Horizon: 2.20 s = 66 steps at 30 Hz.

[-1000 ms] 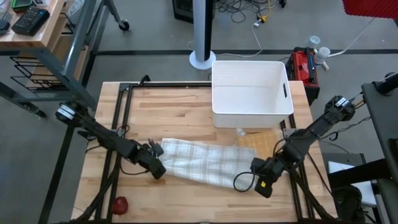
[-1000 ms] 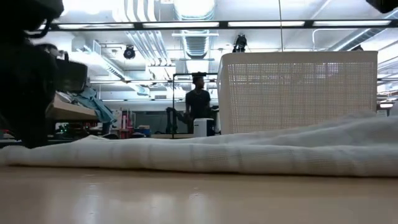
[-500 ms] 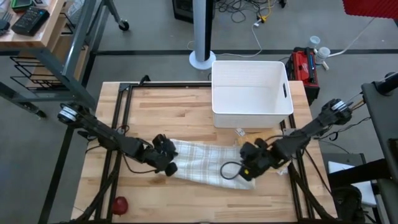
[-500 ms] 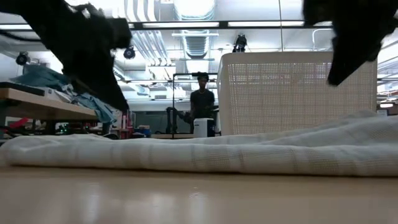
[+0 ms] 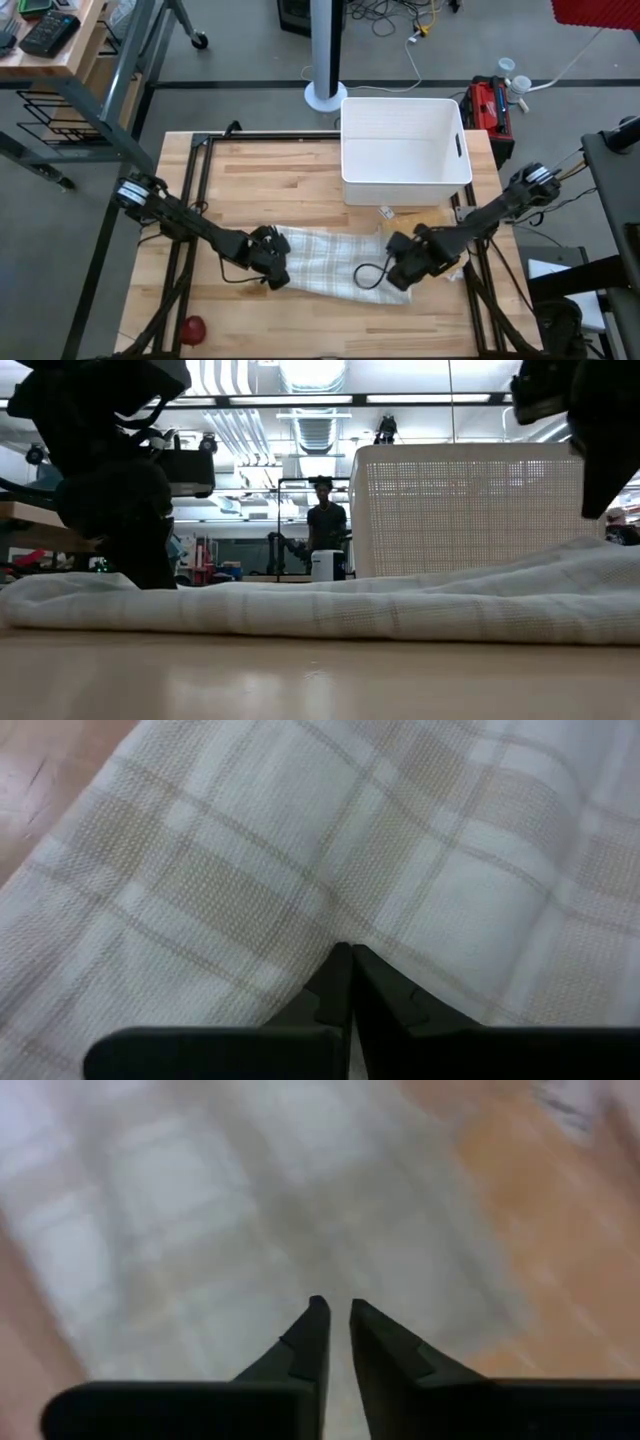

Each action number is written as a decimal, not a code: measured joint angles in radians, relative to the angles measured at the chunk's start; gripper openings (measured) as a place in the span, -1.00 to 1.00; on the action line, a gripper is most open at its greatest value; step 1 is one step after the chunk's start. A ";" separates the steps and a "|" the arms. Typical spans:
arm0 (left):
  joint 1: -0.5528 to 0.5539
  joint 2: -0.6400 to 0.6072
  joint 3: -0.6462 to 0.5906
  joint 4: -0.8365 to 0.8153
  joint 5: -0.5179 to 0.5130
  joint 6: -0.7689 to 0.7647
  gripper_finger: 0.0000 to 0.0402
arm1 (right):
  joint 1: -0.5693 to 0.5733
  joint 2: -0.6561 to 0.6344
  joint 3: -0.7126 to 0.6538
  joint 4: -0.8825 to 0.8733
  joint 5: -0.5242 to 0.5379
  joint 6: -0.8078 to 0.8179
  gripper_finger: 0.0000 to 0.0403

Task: Fold towel
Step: Fold the white checkered towel

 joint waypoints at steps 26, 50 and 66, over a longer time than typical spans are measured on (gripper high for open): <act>-0.005 -0.014 -0.003 0.007 -0.039 0.026 -0.98 | -0.026 -0.108 -0.155 -0.106 -0.008 0.168 -0.05; -0.005 -0.016 -0.003 -0.019 -0.041 -0.019 -0.99 | -0.027 -0.166 -0.237 0.343 -0.006 -0.056 -0.95; -0.011 -0.023 -0.001 -0.143 -0.063 -0.129 -0.99 | 0.108 -0.257 -0.141 0.308 -0.121 0.134 -1.00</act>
